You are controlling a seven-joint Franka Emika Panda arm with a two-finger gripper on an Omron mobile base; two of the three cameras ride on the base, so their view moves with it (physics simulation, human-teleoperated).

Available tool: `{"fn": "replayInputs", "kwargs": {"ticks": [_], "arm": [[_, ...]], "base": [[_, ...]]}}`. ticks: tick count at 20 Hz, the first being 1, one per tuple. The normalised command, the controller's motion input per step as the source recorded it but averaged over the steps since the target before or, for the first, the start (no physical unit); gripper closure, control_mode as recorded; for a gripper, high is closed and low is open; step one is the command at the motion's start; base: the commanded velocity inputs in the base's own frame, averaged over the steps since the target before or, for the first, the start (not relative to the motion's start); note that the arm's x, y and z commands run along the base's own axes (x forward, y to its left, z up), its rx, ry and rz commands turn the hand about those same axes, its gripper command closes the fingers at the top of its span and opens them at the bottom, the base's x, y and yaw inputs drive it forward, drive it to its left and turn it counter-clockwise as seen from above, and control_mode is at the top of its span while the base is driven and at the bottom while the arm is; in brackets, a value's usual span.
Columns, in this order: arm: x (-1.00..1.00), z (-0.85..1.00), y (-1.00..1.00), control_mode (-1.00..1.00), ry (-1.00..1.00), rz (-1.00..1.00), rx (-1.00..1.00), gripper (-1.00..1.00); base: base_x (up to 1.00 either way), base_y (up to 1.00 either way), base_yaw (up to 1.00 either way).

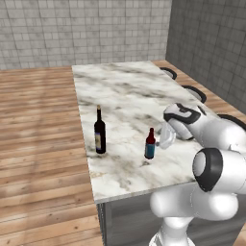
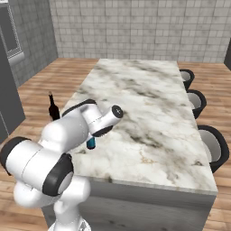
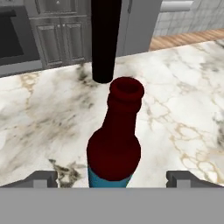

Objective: Move the drinks to the dining counter.

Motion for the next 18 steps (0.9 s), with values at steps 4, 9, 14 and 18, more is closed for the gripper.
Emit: {"fn": "replayInputs", "kwargs": {"ticks": [4, 9, 14, 18], "arm": [[0.00, 0.24, -0.20, -1.00, -0.04, -0.04, 0.00, -1.00], [-0.18, 0.19, -0.28, -1.00, 0.06, -0.22, 0.00, -1.00], [-0.31, 0.20, -0.29, -1.00, 0.22, -0.35, -0.01, -1.00], [-0.17, 0.29, -0.04, -1.00, 0.23, -0.32, -0.10, -1.00]], "base": [[0.00, 0.00, 0.00], [0.00, 0.00, 0.00], [0.00, 0.00, 0.00], [0.00, 0.00, 0.00]]}}
